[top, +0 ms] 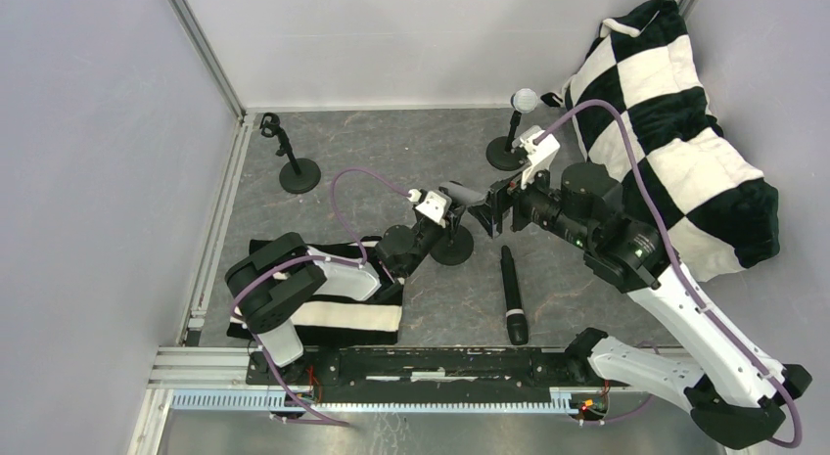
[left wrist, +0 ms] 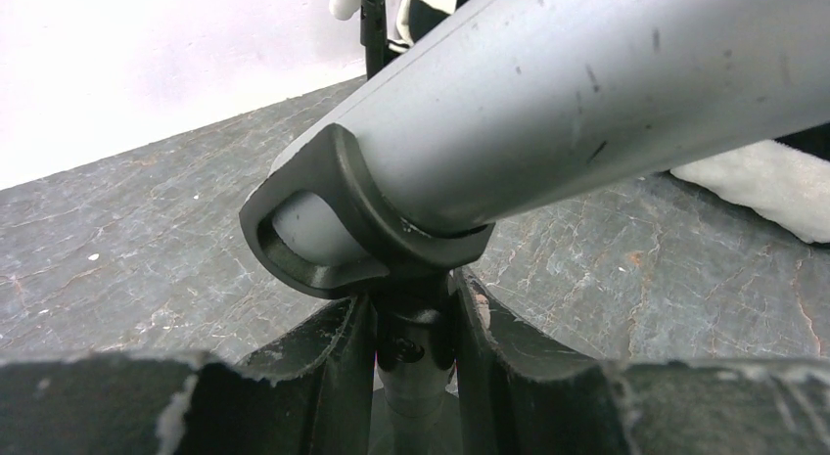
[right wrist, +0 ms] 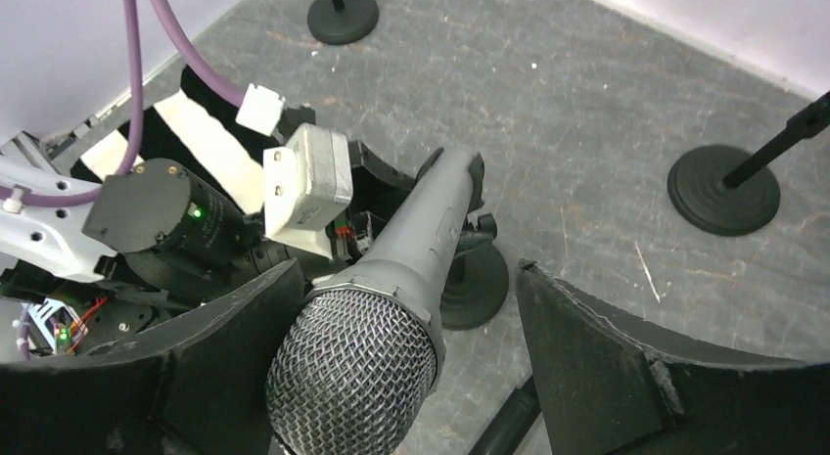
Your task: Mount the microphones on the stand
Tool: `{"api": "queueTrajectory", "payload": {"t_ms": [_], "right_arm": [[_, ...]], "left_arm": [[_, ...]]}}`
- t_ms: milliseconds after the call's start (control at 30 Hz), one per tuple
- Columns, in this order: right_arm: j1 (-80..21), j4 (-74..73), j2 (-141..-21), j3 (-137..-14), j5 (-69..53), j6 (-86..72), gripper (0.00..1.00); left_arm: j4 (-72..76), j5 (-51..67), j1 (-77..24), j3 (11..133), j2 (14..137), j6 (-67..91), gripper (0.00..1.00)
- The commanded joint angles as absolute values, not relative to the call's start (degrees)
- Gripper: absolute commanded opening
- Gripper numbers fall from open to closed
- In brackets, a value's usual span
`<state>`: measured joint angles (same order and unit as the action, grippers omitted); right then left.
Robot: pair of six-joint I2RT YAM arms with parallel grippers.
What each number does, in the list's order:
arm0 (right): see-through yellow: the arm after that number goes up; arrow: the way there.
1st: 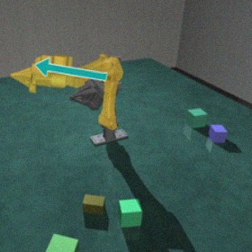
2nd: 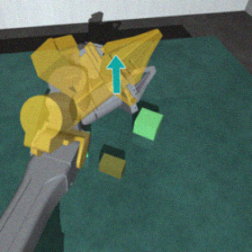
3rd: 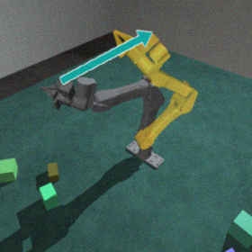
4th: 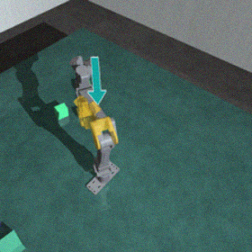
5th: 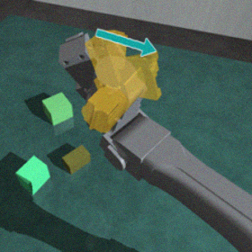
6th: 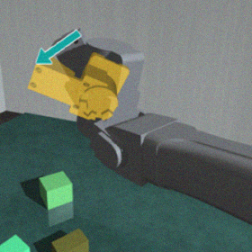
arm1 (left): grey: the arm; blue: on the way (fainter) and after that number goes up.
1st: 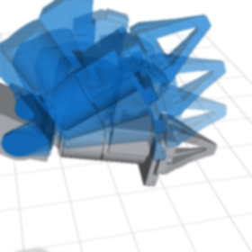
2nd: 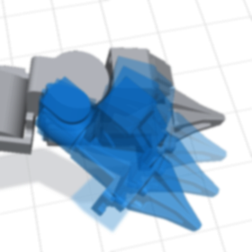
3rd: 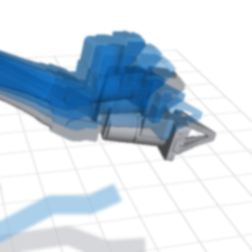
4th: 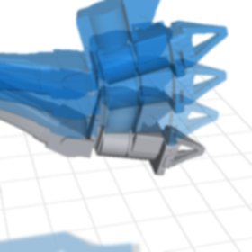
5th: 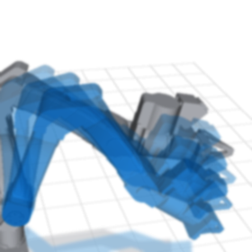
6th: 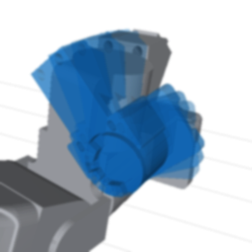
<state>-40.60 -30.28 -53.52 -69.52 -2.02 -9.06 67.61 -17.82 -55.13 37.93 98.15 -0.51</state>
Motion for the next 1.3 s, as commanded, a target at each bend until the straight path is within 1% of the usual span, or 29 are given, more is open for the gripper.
{"api": "queueTrajectory", "payload": {"t_ms": [0,67,100,167,233,333,400,467,567,667,933,1033,1100,1133,1167,1233,1267], "right_arm": [[-40.45,-33.14,-54.81,-71.15,-1.23,-10.56,0.85],[-40.51,-32.86,-55.42,-71.29,-1.23,-10.85,0.84],[-40.52,-32.78,-55.84,-71.59,-1.15,-10.86,0.84],[-40.51,-32.97,-56.86,-72.42,-0.81,-10.89,0.82],[-40.52,-33.73,-57.98,-73.61,-0.63,-10.81,0.8],[-40.48,-35.48,-59.84,-75.74,-0.35,-10.41,0.79],[-40.45,-36.47,-60.8,-76.9,-0.35,-10.29,0.77],[-40.51,-37.7,-61.61,-78.01,-0.35,-10.03,0.75],[-40.47,-39.21,-62.47,-79.07,1.45,-9.6,0.73],[-40.48,-40.02,-62.74,-79.28,1.8,-9.45,0.72],[-40.51,-41.25,-63.89,-80.94,1.59,-8.73,0.71],[-40.51,-41.23,-63.75,-81.12,1.76,-8.41,0.64],[-40.43,-41.23,-63.51,-81.04,2.11,-8.19,0.57],[-40.5,-41.29,-63.34,-80.99,2.3,-8.1,0.53],[-40.48,-41.31,-63.25,-80.96,2.48,-7.96,0.5],[-40.55,-41.64,-63.07,-81.01,2.8,-7.7,0.43],[-40.54,-41.82,-63.02,-81.08,2.94,-7.48,0.4]], "left_arm": [[64.82,-22.1,-54.67,37.71,98.69,-6.57,0.09],[65.3,-22.06,-54.67,37.71,99.31,-6.06,0.17],[65.64,-22.06,-54.67,37.75,99.6,-5.8,0.23],[66.42,-22.22,-54.67,37.82,100.18,-5.48,0.4],[66.77,-22.15,-54.67,38.01,100.73,-5.1,0.49],[67.12,-22.02,-54.67,38.39,101.45,-4.75,0.6],[67.22,-21.9,-54.66,38.71,101.87,-4.44,0.63],[67.51,-21.8,-54.67,38.89,102.32,-4.09,0.63],[68.09,-21.53,-54.65,39.14,102.8,-3.59,0.6],[68.29,-21.28,-54.66,39.63,103.01,-3.18,0.6],[69.04,-19.35,-54.67,40.52,102.29,-0.8,0.67],[69.83,-17.95,-54.66,40.19,101.56,1.67,0.68],[70.5,-17.38,-54.67,39.83,101.12,2.91,0.68],[70.71,-17.12,-54.62,39.82,100.94,3.4,0.66],[70.81,-16.83,-54.64,39.92,100.82,3.64,0.61],[70.92,-16.32,-54.67,40.1,100.6,4.12,0.5],[70.86,-16.19,-54.67,40.25,100.7,4.19,0.43]]}}
